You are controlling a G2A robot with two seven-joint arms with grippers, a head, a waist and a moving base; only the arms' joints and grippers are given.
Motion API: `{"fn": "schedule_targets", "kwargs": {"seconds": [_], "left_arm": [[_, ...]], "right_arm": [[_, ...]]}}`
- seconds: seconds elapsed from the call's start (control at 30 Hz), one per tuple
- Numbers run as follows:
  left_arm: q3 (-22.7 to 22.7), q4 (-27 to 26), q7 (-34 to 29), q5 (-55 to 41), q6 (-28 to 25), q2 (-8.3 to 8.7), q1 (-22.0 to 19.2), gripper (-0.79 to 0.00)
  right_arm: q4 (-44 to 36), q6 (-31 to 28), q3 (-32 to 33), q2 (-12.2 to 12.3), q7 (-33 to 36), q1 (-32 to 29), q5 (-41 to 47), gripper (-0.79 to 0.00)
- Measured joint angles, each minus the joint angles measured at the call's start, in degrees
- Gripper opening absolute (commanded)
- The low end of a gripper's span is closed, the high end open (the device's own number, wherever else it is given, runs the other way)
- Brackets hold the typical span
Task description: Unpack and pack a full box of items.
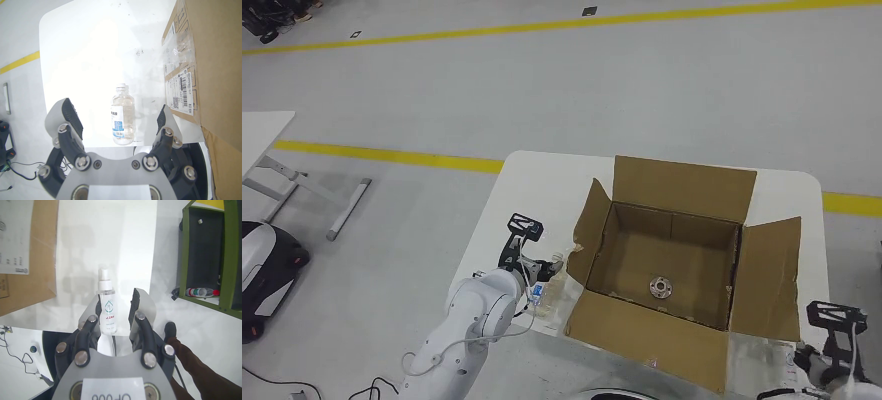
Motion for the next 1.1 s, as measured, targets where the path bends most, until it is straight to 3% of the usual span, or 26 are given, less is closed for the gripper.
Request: {"fn": "schedule_targets", "kwargs": {"seconds": [0.13,0.3,0.5,0.8,0.9,1.1], "left_arm": [[0.0,0.0,0.0,0.0,0.0,0.0,0.0,0.0],[0.0,0.0,0.0,0.0,0.0,0.0,0.0,0.0],[0.0,0.0,0.0,0.0,0.0,0.0,0.0,0.0],[0.0,0.0,0.0,0.0,0.0,0.0,0.0,0.0],[0.0,0.0,0.0,0.0,0.0,0.0,0.0,0.0],[0.0,0.0,0.0,0.0,0.0,0.0,0.0,0.0]], "right_arm": [[-7.91,0.44,3.93,0.14,-0.36,-2.01,5.17,-0.785],[-7.84,-0.29,7.32,0.51,-6.95,1.04,8.67,-0.785],[-7.86,-4.61,7.04,1.06,-12.79,4.99,13.83,-0.785],[-7.86,-5.41,-2.91,1.44,-10.76,8.75,17.69,-0.785],[-7.86,-3.72,-7.86,1.4,-9.54,9.86,17.91,-0.785],[-7.86,3.25,-19.86,1.12,-4.83,10.91,9.72,-0.785]]}}
